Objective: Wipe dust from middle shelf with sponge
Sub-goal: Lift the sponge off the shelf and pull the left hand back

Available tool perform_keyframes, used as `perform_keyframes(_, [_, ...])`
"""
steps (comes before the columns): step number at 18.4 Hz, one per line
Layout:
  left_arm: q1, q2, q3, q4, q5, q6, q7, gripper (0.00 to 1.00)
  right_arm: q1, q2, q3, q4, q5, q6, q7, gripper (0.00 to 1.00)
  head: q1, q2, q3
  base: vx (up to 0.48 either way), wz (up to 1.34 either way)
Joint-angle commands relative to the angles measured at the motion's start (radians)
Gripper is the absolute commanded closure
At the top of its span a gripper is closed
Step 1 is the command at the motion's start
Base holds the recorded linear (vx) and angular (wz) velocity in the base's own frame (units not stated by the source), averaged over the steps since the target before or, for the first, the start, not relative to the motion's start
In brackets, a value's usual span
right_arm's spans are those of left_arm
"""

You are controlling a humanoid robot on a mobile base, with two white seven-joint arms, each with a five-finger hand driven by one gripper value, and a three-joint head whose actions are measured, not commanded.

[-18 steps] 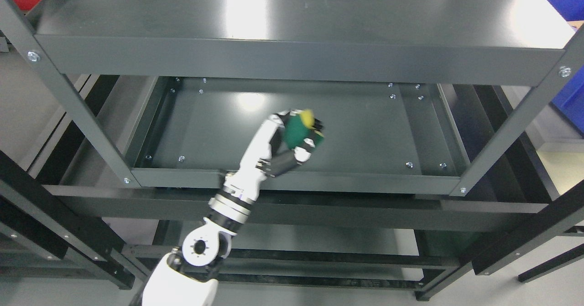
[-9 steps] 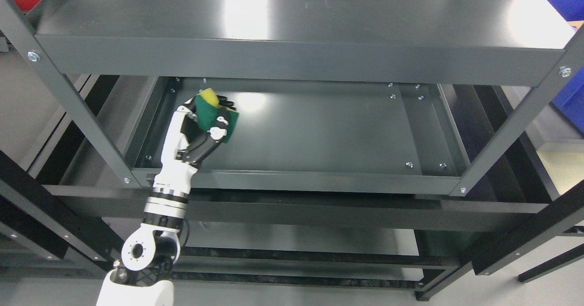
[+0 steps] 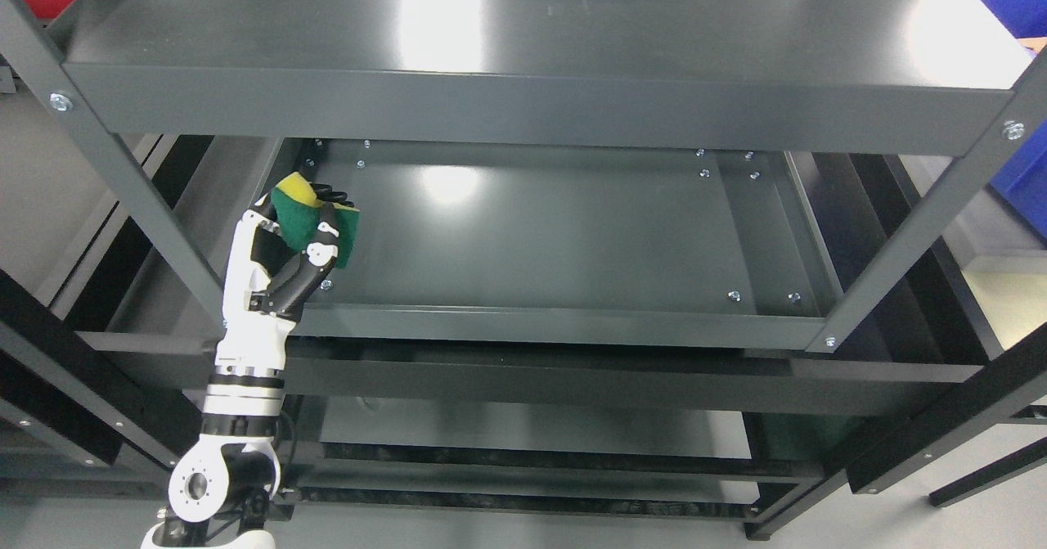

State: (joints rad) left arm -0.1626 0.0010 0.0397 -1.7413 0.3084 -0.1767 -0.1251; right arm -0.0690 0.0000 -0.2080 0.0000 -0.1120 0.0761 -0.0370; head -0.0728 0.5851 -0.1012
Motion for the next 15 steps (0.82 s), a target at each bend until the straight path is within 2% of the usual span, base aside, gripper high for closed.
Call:
perform_keyframes(1, [0.017,0.016,0.059,-0.03,0.005,-0.001,-0.001,0.95,0.0,-0.017,-0.001,-0.017,0.0,0.001,0.0,0.0,0.0,0.0,0.0,0.0,0.0])
perform_keyframes(15, [0.009,0.016,0.017,-0.03,0.003,-0.01,-0.001,0.94,0.0,-0.017,0.001,-0.017,0.0,0.001,0.0,0.0,0.0,0.0,0.0,0.0,0.0])
